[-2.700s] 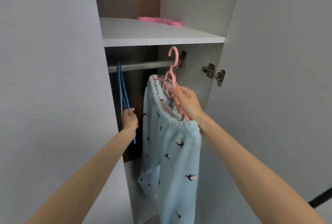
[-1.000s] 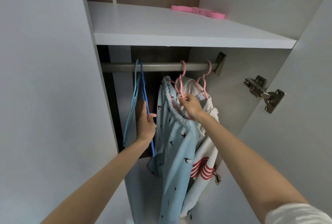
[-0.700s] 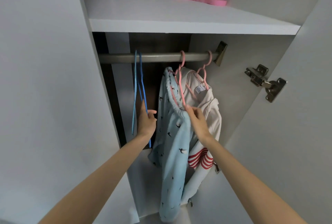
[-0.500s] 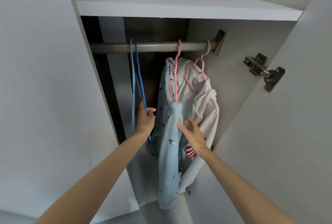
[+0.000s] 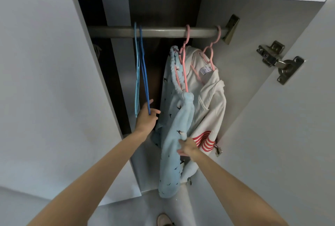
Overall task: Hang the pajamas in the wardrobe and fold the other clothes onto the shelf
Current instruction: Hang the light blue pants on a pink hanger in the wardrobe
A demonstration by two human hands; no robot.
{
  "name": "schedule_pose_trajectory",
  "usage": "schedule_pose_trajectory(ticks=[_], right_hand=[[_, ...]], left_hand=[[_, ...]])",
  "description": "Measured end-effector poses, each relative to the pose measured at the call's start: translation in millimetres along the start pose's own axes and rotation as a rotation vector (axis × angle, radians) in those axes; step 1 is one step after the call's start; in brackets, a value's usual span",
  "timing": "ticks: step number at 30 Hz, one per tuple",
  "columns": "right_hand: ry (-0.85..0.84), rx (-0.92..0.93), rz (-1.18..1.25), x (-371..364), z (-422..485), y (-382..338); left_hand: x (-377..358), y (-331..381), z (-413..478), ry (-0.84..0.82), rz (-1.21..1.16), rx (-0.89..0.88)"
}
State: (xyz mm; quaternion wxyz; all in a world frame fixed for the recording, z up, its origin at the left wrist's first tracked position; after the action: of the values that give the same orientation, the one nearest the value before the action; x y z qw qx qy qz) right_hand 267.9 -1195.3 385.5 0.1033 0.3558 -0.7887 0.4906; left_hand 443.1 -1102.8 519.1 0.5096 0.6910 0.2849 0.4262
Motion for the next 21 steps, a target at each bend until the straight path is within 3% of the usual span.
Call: schedule_pose_trajectory(ticks=[5,9,13,16,21], right_hand=[[-0.054,-0.001,0.555,12,1,-29],[-0.052,0.061,0.739,23,1,-61],[-0.006,-0.020,0.993,31,1,-72],[-0.012,-0.021,0.995,27,0,-70],[-0.071,0.066,0.705,10,2,-47]], left_hand=[[-2,0,0,-0.010,-0.018,0.003],[-4,2,1,-0.015,-0.032,0.001],[-6,6,2,-0.020,-0.051,-0.005],[-6,7,2,-0.025,-0.054,-0.017],[-10,9,-1,-0.046,-0.047,-0.025]])
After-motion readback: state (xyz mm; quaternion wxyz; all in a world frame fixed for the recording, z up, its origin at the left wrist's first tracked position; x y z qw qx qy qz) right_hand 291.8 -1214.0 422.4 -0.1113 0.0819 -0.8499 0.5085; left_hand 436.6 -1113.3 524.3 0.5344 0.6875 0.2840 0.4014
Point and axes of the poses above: each hand's wrist, its own z-axis towards the middle knuckle, its own x-axis out of the back of the hand, y = z × x, the point moved 9 cm from there along z, towards the middle knuckle, and after that the axes turned 15 degrees about y, right-handed, at the moved point
